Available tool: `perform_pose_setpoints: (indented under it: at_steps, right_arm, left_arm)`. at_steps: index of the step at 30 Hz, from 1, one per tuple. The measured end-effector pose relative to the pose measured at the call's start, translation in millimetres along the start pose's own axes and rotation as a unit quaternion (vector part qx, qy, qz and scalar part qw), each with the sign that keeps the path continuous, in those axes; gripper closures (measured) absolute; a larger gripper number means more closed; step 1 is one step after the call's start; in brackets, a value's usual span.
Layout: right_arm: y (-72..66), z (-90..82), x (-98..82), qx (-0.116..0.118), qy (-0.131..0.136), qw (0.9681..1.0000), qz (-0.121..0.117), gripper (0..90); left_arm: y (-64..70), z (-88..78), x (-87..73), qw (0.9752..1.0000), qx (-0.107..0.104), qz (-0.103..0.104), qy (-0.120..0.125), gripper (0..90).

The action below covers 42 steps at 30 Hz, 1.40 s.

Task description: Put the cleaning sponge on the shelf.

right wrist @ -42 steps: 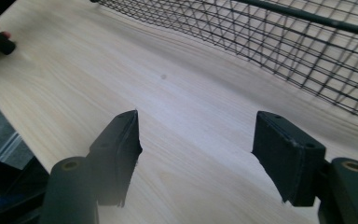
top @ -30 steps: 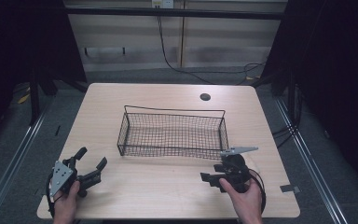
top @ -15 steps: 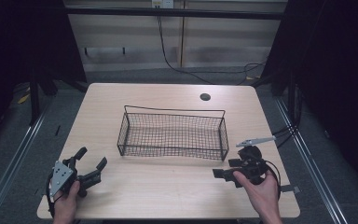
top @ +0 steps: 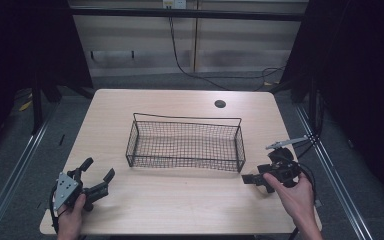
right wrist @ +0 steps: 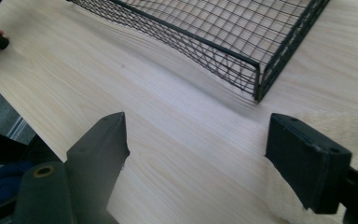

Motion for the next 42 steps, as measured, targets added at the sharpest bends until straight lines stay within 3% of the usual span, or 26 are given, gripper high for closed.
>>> perform_pose_setpoints:
  at_steps: [3, 7, 11, 17, 25, 32, 42]
  right_arm:
    - [6.9, -1.3, 2.9, 0.018, -0.013, 0.9997, 0.01, 20.9]
    - [12.6, 0.6, 6.3, 0.02, -0.04, 0.9988, 0.019, 19.9]
    - [21.6, 2.3, 7.7, 0.002, -0.062, 0.9976, 0.029, 20.3]
    - [32.7, -4.0, 6.7, -0.018, -0.073, 0.9965, 0.037, 21.6]
    - [51.5, -4.2, 2.3, -0.041, -0.11, 0.9916, 0.053, 21.7]
    - [58.7, 7.1, 3.2, -0.042, -0.146, 0.9865, 0.061, 19.4]
    - [70.2, 17.5, 1.9, -0.053, -0.163, 0.9826, 0.072, 19.7]
  left_arm:
    - [0.0, -0.1, 0.0, 1.0, 0.0, 0.0, 0.0, 15.5]
    - [0.0, 0.0, 0.0, 1.0, 0.001, 0.0, 0.0, 15.4]
    - [0.1, 0.0, 0.0, 1.0, 0.001, 0.0, 0.0, 15.5]
    - [0.1, 0.0, 0.0, 1.0, 0.001, 0.0, 0.0, 15.5]
    - [0.0, 0.0, 0.0, 1.0, 0.001, 0.0, 0.0, 15.5]
    - [0.0, 0.0, 0.0, 1.0, 0.001, 0.0, 0.0, 15.5]
    - [0.0, 0.0, 0.0, 1.0, 0.001, 0.0, 0.0, 15.5]
Point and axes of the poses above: each handheld gripper's, and its own axes: z roughly forward along the jaws, x roughly out of its top, y roughly to its right, the point moved 1 cm from there along z, roughly forward along the jaws, and after that the axes turned 9 degrees about -y, right-handed, at the moved point
